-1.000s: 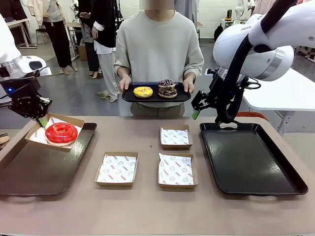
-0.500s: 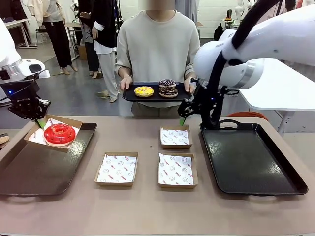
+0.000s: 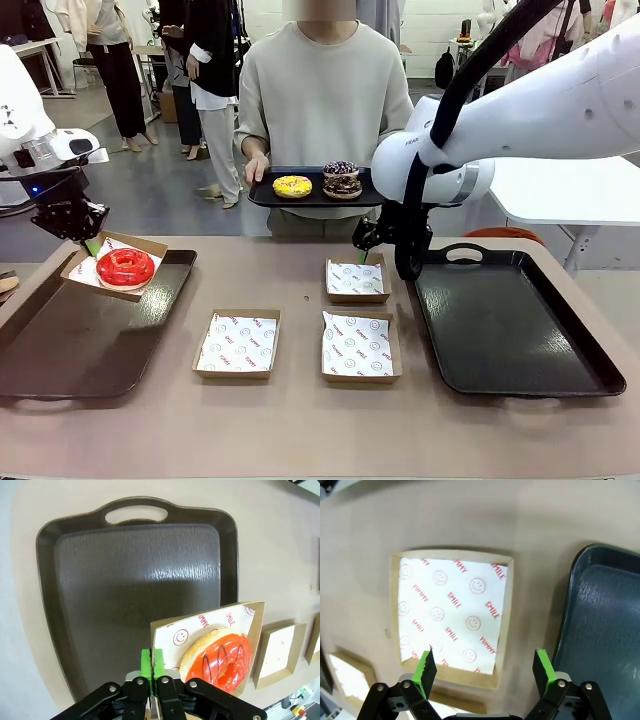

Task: Individually package the donuts and arrange them on the tray.
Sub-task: Place the picked Paper togo box on the Handle tray while simultaneously picking up another Paper togo box from the table with the other hand.

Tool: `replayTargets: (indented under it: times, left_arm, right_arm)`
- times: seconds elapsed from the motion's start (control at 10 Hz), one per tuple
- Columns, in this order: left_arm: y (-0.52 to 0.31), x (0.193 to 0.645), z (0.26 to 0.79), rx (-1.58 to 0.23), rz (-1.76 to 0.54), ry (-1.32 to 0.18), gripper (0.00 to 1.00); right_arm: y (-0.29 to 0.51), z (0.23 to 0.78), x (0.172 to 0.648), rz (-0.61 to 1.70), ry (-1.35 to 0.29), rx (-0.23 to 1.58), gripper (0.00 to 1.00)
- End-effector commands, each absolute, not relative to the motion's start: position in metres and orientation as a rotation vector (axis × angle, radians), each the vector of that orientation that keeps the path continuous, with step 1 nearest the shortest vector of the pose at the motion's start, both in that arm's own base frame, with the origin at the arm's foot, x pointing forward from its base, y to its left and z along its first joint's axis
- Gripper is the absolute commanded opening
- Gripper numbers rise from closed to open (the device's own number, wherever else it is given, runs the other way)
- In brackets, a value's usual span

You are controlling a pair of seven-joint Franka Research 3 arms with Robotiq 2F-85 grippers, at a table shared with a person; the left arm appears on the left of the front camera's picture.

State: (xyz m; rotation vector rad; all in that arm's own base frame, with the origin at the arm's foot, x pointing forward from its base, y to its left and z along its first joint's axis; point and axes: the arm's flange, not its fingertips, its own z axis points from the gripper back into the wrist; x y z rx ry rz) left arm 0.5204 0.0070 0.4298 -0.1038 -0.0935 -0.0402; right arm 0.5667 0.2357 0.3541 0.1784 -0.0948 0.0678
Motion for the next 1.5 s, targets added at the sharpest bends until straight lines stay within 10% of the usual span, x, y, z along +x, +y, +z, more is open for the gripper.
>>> replayTargets:
  times: [0.0, 1.4]
  left_arm:
    - [0.02, 0.539, 0.429, -0.158, -0.044, -0.099, 0.01]
    - [0.013, 0.577, 0.415, -0.139, -0.022, -0.091, 0.01]
  right_arm:
    - [0.252, 0.346, 0.572, 0.053, -0.12, 0.113, 1.0]
    - [0.248, 0.328, 0.566, 0.08, -0.081, 0.115, 1.0]
